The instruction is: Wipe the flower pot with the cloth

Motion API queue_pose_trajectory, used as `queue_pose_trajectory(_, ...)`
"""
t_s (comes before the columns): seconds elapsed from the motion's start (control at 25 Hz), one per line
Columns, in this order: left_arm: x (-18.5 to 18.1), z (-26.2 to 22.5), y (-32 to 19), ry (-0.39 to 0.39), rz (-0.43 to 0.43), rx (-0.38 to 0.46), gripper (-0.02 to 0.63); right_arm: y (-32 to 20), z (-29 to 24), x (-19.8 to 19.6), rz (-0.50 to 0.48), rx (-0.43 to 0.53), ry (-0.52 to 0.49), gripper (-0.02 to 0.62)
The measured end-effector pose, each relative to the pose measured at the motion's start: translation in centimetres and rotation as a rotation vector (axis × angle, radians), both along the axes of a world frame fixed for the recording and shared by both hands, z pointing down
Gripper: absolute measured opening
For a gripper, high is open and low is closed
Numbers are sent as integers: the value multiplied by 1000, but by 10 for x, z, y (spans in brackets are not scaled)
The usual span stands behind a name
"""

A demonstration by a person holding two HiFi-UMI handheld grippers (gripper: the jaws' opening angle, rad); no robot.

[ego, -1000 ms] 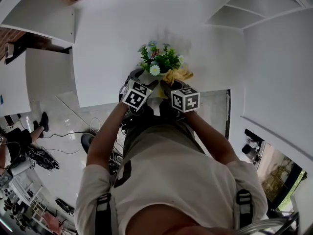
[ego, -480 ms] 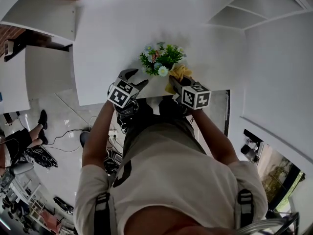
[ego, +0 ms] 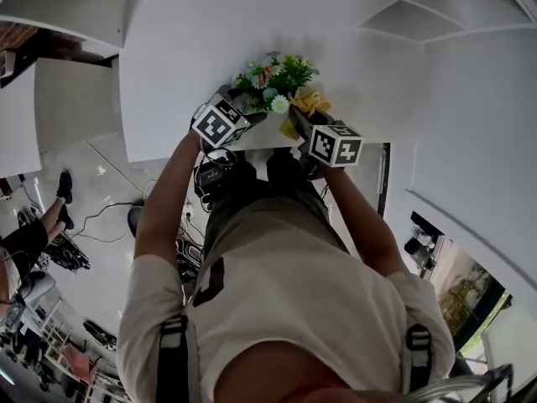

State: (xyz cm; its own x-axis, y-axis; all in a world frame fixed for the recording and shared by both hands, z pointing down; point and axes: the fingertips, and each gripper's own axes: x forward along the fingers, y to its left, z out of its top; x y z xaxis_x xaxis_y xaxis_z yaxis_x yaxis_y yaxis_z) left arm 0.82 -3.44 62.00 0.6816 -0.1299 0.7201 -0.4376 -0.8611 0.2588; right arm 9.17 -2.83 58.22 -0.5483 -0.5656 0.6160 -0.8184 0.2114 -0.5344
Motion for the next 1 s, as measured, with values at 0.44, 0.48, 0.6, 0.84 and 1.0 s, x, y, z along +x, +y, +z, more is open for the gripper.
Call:
queue_pose_trajectory(0.44,15,9,54,-60,63,40,319,24,10,-53,-153,-41,-17,117)
queue_pose_trajectory(0.48,16,13,59,-77,88,60,319,23,12,-53,-166,-37,-10,117)
queue_pose_trajectory(0.6,7,16,60,-107,93,110,319,19,9,-37,-149,-26,-5,117)
queue_pose_trajectory(0.84,-20,8,11,-66,-35,100,321,-6,-10,1,-36,4,-56,117)
queue_pose_trajectory(1.0,-11,9,-4,-79,34,111,327,-21,-5,2,-27,6,-24,117)
